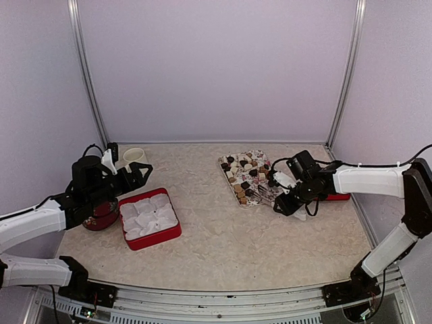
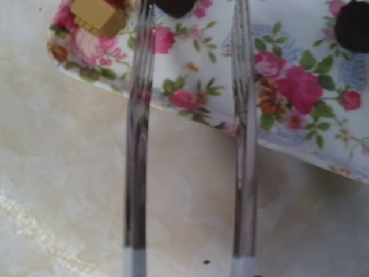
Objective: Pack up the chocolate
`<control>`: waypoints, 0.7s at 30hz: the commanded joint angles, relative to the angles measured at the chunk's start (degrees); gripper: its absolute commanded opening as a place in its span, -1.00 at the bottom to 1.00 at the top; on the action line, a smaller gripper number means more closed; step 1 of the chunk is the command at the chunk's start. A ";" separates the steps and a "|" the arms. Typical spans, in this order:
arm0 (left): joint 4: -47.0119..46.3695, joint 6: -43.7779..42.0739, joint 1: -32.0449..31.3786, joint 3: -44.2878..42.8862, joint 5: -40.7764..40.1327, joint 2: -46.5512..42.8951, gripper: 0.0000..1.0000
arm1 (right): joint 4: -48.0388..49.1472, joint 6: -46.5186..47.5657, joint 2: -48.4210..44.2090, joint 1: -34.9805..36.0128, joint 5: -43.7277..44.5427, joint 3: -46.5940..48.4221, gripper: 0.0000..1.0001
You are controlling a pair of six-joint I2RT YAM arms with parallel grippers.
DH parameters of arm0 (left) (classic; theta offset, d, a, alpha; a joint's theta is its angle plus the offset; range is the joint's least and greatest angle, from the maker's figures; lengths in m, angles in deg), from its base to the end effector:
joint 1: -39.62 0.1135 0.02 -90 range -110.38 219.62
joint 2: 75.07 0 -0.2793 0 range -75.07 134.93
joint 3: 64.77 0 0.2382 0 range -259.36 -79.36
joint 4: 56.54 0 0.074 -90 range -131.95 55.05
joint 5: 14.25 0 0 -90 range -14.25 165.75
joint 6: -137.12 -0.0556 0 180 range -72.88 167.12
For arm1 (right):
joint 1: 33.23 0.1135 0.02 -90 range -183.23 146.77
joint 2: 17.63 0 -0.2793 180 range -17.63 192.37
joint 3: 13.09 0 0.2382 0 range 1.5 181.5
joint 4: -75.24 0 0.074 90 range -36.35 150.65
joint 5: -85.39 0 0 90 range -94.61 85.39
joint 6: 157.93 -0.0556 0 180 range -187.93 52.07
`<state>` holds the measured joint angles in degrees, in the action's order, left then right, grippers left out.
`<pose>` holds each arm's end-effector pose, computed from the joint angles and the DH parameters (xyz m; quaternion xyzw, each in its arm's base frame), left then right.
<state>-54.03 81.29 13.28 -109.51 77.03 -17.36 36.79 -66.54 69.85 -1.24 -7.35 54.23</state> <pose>0.2036 -0.1022 0.2616 -0.0476 0.7945 -0.3127 0.5185 0.2520 0.1605 0.1999 -0.2826 0.9200 0.0936 0.2548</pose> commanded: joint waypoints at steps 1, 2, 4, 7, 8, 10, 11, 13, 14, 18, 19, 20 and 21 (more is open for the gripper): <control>-2.23 0.39 0.63 0.62 1.13 0.01 0.97 | 2.54 1.01 1.07 -0.61 -2.44 1.76 -0.16; -2.25 0.30 0.68 0.47 1.23 -0.02 0.98 | 2.66 1.21 1.25 -0.61 -2.79 1.87 -0.15; -2.25 0.24 0.88 0.45 1.28 0.12 0.98 | 2.82 1.41 1.81 -0.61 -3.22 2.22 -0.15; -2.40 0.28 1.03 0.39 1.49 0.21 0.98 | 2.55 1.76 3.07 -0.68 -2.78 3.34 -0.15; -2.42 0.29 1.04 0.43 1.46 0.28 0.98 | 2.64 1.77 3.36 -0.70 -2.59 3.70 -0.16; -2.34 0.37 1.04 0.49 1.55 0.29 0.98 | 2.67 1.89 3.94 -0.86 -2.69 4.20 -0.17; -2.34 0.34 1.10 0.53 1.55 0.29 0.98 | 2.60 1.94 4.20 -0.95 -2.78 4.42 -0.17; -2.34 0.20 1.21 0.73 1.53 0.21 0.98 | 2.74 2.02 4.79 -1.13 -2.77 4.70 -0.18; -2.34 0.24 1.29 0.79 1.57 0.21 0.98 | 2.74 2.16 5.03 -1.26 -2.85 4.81 -0.19; -2.35 0.11 1.56 0.88 1.66 0.24 0.98 | 2.85 2.64 6.16 -1.90 -3.35 5.40 -0.21; -2.32 0.10 1.59 0.85 1.68 0.21 0.98 | 2.80 2.76 6.39 -2.05 -3.49 5.54 -0.21; -2.36 0.13 1.57 0.86 1.66 0.15 0.98 | 2.84 2.82 6.64 -2.16 -3.66 5.61 -0.22; -2.41 0.22 1.67 0.88 1.69 0.20 0.98 | 2.84 2.87 6.79 -2.23 -3.74 5.82 -0.22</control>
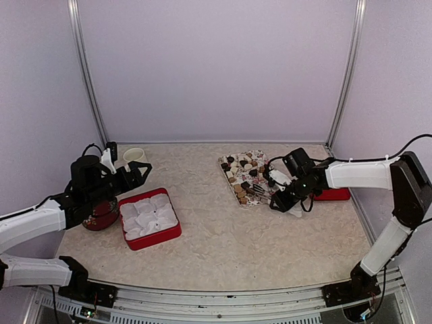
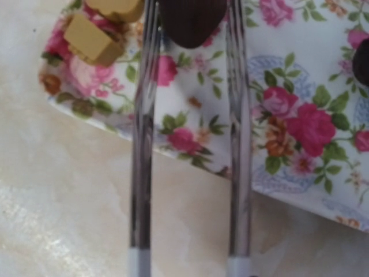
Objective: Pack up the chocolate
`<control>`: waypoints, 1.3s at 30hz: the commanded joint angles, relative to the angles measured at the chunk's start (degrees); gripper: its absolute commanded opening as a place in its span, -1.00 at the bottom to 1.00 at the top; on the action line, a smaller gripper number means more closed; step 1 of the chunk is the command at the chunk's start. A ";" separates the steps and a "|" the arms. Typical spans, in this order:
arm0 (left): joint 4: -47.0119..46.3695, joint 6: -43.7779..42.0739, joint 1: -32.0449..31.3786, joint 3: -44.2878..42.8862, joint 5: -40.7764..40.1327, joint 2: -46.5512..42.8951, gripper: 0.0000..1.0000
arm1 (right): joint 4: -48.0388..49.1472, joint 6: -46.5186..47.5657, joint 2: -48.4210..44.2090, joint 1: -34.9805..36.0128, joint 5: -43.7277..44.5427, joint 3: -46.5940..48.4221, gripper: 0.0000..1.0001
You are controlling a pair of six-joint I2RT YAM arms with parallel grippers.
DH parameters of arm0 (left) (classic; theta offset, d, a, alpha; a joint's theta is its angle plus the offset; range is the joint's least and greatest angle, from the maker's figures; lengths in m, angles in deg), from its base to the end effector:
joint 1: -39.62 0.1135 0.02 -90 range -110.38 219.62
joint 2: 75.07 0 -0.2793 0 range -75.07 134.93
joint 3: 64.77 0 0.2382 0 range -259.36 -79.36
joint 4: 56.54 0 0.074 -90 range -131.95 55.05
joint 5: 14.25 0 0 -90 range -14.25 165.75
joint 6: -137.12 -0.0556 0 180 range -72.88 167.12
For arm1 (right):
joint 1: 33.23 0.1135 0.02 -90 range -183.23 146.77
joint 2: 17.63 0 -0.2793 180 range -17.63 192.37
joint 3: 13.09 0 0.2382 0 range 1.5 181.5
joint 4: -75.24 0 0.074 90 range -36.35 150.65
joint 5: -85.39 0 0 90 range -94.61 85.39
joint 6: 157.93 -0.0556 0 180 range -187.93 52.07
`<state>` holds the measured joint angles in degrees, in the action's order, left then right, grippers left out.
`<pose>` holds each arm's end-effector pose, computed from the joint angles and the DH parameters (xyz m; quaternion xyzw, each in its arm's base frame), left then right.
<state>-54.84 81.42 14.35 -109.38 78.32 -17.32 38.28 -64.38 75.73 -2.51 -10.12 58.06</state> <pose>0.2053 -0.0996 0.2624 -0.0487 0.7909 -0.3183 0.5203 0.2751 0.1697 0.1912 -0.2959 0.9164 0.1074 0.2472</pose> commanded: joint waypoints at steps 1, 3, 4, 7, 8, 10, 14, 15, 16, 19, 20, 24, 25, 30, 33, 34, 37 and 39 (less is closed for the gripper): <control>-1.57 0.06 0.71 0.80 0.35 0.18 0.98 | 1.34 0.73 0.94 -1.07 -1.14 2.14 -0.23; -1.74 0.11 0.67 0.83 0.34 0.27 0.98 | 1.43 0.75 0.83 -1.25 -1.67 2.12 -0.25; -1.74 0.12 0.76 0.91 0.43 0.33 0.98 | 1.41 0.69 0.68 -1.32 -1.88 2.15 -0.27; -1.71 0.15 0.86 0.81 0.47 0.36 0.97 | 1.13 0.42 -0.34 -1.45 -2.57 1.99 -0.33; -1.66 0.19 0.86 0.84 0.46 0.34 0.98 | 0.98 0.34 -0.81 -1.50 -2.69 1.86 -0.35; -1.74 0.18 0.89 0.86 0.50 0.25 0.98 | 0.61 0.23 -1.97 -1.58 -2.85 1.84 -0.39; -1.80 -0.02 1.14 0.54 0.37 0.40 0.98 | -0.72 0.20 -4.16 -1.63 -3.27 2.76 -0.44; -1.71 -0.07 1.19 0.45 0.37 0.42 0.98 | -1.28 0.33 -4.66 -1.63 -3.38 3.20 -0.45; -1.68 -0.07 1.26 0.36 0.34 0.48 0.98 | -1.50 0.52 -5.08 -1.63 -3.50 3.54 -0.46; -1.38 -0.09 1.64 0.12 0.27 0.31 0.98 | -2.94 1.30 -5.97 -1.63 -4.18 5.22 -0.48; -1.17 -0.06 1.76 0.11 0.23 0.15 0.98 | -3.23 1.69 -6.32 -1.63 -5.22 5.76 -0.49; -0.26 0.19 2.56 0.22 -0.11 -0.93 0.98 | -3.62 2.77 -8.30 -0.89 -10.43 7.61 -0.52; 0.05 0.46 3.04 0.19 0.16 -1.16 0.98 | -3.95 3.01 -8.57 -0.35 -11.31 8.43 -0.52; 1.28 2.52 7.30 0.25 2.70 -2.30 0.98 | -5.19 4.97 -7.43 4.65 -14.43 13.12 -0.53; 2.06 2.75 9.45 0.32 4.00 -2.80 0.98 | -5.63 5.78 -5.06 8.61 -15.23 17.09 -0.53; 2.48 2.78 10.28 0.21 4.33 -2.96 0.98 | -5.90 6.04 -3.97 9.91 -15.09 18.26 -0.53; 3.22 2.84 11.24 0.52 5.30 -3.69 0.98 | -7.13 7.10 -0.24 13.74 -14.99 22.55 -0.55; 3.58 2.62 11.23 0.91 5.43 -4.38 0.98 | -7.36 7.67 2.04 16.38 -15.79 25.14 -0.56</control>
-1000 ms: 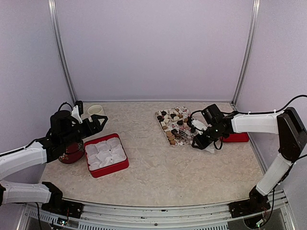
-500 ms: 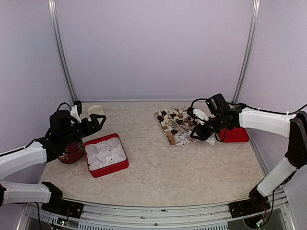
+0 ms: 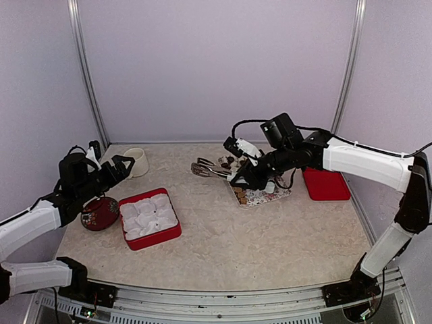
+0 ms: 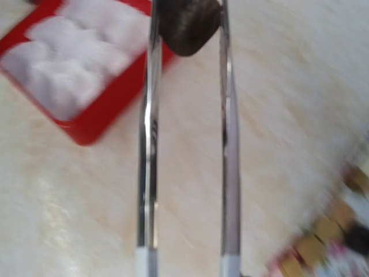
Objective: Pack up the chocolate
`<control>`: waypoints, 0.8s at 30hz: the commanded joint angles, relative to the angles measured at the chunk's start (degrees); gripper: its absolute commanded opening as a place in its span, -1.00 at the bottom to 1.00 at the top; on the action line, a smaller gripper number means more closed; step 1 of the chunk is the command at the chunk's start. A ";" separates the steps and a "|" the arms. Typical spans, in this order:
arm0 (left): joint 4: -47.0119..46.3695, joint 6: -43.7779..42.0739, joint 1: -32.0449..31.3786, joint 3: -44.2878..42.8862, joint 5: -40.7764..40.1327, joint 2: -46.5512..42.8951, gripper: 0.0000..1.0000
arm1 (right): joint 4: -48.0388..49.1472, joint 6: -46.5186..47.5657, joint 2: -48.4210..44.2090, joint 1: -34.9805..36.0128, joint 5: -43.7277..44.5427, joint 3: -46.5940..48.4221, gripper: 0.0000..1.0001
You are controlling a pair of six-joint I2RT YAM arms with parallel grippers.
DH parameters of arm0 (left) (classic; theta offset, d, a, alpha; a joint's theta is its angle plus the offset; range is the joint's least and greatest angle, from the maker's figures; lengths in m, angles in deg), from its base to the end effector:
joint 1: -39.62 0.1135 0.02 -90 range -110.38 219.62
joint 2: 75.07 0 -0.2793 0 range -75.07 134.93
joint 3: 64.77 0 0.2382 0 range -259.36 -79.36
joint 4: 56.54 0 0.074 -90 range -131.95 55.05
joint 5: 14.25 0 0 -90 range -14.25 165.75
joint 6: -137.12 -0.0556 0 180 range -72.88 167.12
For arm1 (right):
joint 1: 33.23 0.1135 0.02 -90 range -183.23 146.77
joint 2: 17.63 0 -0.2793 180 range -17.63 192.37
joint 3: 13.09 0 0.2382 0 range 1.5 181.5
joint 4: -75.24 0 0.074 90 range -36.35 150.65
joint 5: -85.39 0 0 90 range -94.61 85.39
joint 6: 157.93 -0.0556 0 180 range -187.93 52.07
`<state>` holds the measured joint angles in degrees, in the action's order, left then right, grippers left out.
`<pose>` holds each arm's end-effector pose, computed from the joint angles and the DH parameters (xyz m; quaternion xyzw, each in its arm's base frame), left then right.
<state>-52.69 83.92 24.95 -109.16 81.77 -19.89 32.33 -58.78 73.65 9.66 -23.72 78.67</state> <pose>0.2110 -0.0613 0.2655 -0.1202 0.7818 -0.3025 0.5318 0.2498 0.2569 0.3094 -0.4560 0.7815 0.2608 0.3365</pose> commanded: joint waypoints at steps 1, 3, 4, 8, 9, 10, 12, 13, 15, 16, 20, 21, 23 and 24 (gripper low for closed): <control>1.59 0.06 0.69 0.79 1.98 -2.13 0.98 | -1.41 2.03 5.30 5.32 -2.66 5.70 -0.56; 1.93 0.03 2.69 1.04 2.12 -2.71 0.98 | -1.50 2.10 7.74 7.34 -3.94 8.31 -0.56; 1.95 0.03 2.97 1.11 2.23 -2.90 0.98 | -1.43 2.06 8.90 8.47 -4.29 9.52 -0.56; 1.96 0.03 3.41 1.53 2.54 -3.32 0.98 | -1.33 2.01 13.93 12.48 -5.66 13.80 -0.56; 1.89 0.03 3.40 1.61 2.66 -3.32 0.97 | -1.30 1.83 15.19 13.25 -6.05 15.01 -0.56; 1.80 0.03 3.50 1.67 2.75 -3.25 0.98 | -1.30 1.69 17.12 14.03 -6.44 16.52 -0.56; 1.71 0.03 3.60 1.59 2.82 -3.00 0.98 | -1.26 1.33 19.80 15.45 -6.95 18.89 -0.56; 1.69 0.03 3.60 1.64 2.93 -2.97 0.98 | -1.22 1.31 21.11 16.10 -7.18 19.84 -0.56; 1.69 0.03 3.69 1.71 3.00 -3.13 0.98 | -1.09 1.12 23.36 17.26 -7.11 21.61 -0.56; 1.69 0.10 3.69 1.88 3.04 -3.29 0.98 | -0.94 0.94 24.42 17.63 -7.26 22.34 -0.56; 1.60 0.12 3.81 2.41 3.13 -3.84 0.98 | 0.04 0.41 27.64 18.89 -8.55 25.05 -0.56; 1.65 0.10 3.86 2.54 3.15 -3.85 0.98 | 0.15 0.35 28.45 19.11 -8.77 25.65 -0.56; 1.85 -0.05 3.96 2.46 3.23 -3.88 0.98 | 0.15 0.39 29.87 19.45 -8.96 26.89 -0.56; 1.91 -0.14 4.05 2.34 3.34 -3.92 0.98 | 0.04 0.36 30.50 19.50 -9.15 27.40 -0.56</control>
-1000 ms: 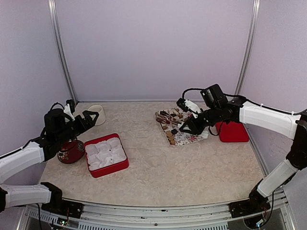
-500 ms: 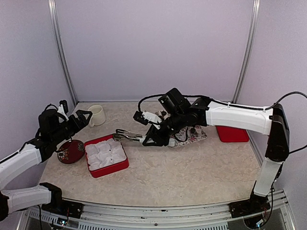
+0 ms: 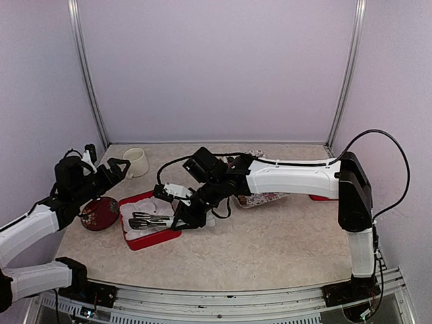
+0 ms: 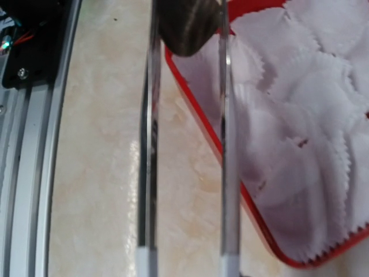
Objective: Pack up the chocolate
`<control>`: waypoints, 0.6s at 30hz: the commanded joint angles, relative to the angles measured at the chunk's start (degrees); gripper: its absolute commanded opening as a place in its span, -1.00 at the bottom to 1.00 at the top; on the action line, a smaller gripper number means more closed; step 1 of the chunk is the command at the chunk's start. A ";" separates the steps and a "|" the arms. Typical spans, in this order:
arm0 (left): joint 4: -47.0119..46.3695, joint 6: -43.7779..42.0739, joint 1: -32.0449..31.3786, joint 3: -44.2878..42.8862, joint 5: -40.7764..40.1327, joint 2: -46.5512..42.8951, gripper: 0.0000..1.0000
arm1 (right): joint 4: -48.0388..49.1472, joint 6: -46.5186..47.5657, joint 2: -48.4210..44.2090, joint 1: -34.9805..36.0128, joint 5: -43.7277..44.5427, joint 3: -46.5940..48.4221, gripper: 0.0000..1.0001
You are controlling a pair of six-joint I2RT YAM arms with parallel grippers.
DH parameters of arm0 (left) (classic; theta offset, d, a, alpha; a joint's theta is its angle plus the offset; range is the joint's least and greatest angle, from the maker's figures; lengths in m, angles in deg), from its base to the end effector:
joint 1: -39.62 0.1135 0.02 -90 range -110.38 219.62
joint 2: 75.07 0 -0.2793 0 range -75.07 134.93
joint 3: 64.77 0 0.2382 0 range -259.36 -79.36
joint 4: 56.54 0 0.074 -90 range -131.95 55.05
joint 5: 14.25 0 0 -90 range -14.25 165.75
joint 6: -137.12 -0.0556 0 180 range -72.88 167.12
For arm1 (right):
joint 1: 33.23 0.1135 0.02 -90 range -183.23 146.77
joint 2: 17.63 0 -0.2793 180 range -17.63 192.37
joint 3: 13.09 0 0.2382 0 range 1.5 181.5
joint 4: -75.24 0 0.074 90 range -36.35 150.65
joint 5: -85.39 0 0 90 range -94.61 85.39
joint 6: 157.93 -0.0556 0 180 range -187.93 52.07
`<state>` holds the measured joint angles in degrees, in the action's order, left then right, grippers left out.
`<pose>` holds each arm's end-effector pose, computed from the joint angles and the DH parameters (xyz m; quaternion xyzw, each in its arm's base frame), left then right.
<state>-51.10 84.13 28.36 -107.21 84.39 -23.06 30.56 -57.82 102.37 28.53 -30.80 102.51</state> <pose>0.2019 -0.0487 0.2606 -0.1316 0.7815 -0.3027 0.5295 0.2047 0.4330 0.2435 -0.5997 0.6924 0.3394 0.2140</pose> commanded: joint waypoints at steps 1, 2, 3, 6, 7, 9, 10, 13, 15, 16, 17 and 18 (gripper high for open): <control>0.29 -0.42 0.71 0.42 0.75 -0.77 0.98 | 1.79 -0.66 2.42 0.74 -2.11 4.07 -0.56; 0.33 -0.45 0.75 0.36 0.79 -0.77 0.98 | 1.86 -0.82 2.97 0.73 -2.14 4.41 -0.56; 0.35 -0.45 0.90 0.42 0.77 -0.82 0.98 | 1.98 -0.95 3.46 0.73 -2.14 4.78 -0.56; 0.31 -0.49 1.01 0.41 1.02 -0.90 0.98 | 2.07 -1.39 4.81 0.73 -1.29 5.58 -0.56; 0.22 -0.47 0.98 0.48 1.09 -0.94 0.98 | 1.89 -1.39 5.30 0.73 -1.04 6.05 -0.56; 0.10 -0.45 1.07 0.60 1.15 -0.86 0.98 | 1.45 -1.22 6.28 0.73 -1.03 7.08 -0.55; 0.09 -0.45 1.07 0.61 1.30 -0.81 0.98 | 1.52 -1.29 6.64 0.73 -1.37 7.31 -0.55; 0.09 -0.62 1.15 0.75 1.31 -0.84 0.98 | 1.80 -1.56 7.52 0.84 -2.43 7.93 -0.55; 0.17 -0.63 1.30 0.80 1.39 -0.86 0.98 | 1.83 -1.58 7.92 0.89 -2.99 8.06 -0.55; 0.23 -0.58 1.37 0.81 1.41 -0.92 0.98 | 1.90 -1.58 8.10 0.91 -3.25 8.06 -0.55; 0.25 -0.62 1.42 0.83 1.50 -1.05 0.98 | 1.94 -1.66 8.27 0.91 -3.56 8.08 -0.54; 0.27 -0.63 1.49 0.79 1.47 -1.08 0.98 | 1.98 -1.67 8.37 0.91 -3.85 8.06 -0.53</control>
<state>-50.86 84.11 29.14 -106.91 84.88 -23.28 30.95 -58.85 109.87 28.92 -32.16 108.63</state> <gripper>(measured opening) 0.989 0.305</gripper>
